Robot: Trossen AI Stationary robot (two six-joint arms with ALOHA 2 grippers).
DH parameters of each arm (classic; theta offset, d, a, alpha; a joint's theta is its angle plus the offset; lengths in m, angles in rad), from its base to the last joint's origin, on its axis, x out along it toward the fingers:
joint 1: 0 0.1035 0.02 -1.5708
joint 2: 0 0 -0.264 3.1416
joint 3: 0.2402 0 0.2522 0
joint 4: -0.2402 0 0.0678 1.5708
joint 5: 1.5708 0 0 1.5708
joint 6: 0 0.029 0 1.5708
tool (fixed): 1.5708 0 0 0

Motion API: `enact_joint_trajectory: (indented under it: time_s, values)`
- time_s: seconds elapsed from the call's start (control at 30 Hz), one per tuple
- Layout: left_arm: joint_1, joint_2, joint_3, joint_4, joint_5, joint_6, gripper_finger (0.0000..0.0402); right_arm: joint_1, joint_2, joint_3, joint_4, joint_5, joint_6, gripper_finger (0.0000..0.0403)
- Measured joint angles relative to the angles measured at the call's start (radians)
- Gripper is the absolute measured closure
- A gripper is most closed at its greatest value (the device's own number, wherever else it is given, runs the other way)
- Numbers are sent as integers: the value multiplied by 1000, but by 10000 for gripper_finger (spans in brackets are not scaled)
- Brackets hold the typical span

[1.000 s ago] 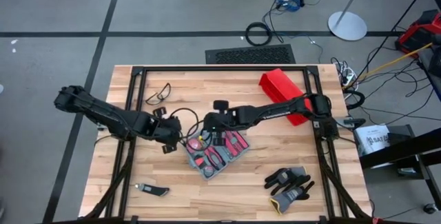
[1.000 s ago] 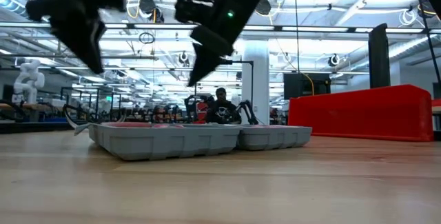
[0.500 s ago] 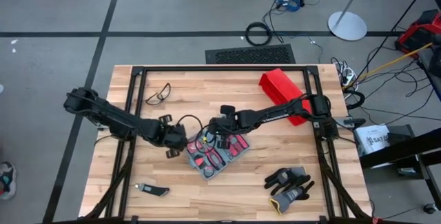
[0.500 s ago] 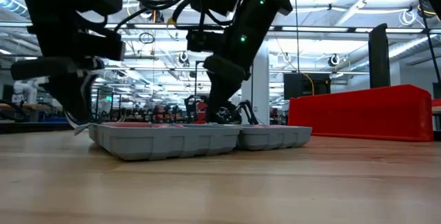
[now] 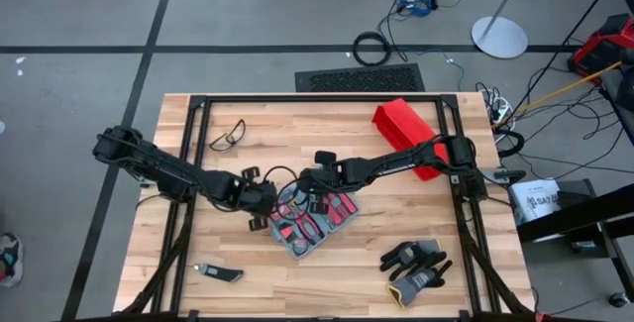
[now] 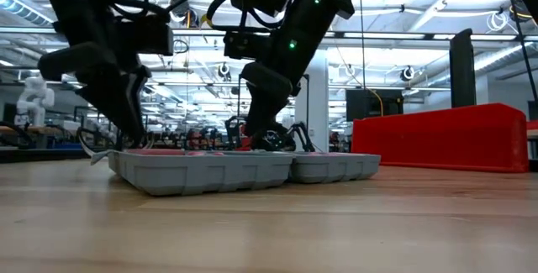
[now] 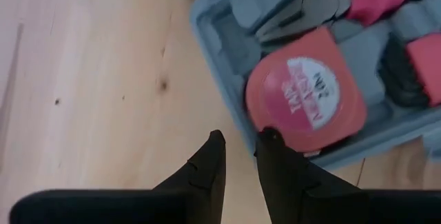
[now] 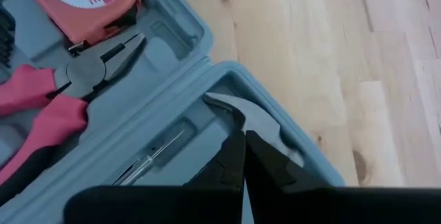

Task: Prefit tool cases
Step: Adjust tools inside the tool box

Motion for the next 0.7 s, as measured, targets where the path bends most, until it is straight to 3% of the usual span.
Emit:
enact_joint_trajectory:
  time_s: [0.4,0.6,0.7]
  values:
    - [53,0,1,179,19,88,316,1,0,0,3,0,-4,403]
    - [53,-32,77,108,-26,125,316,-3,-48,0,-73,53,-38,403]
    - [45,-61,112,1,19,92,316,-26,-117,2,-189,52,-23,403]
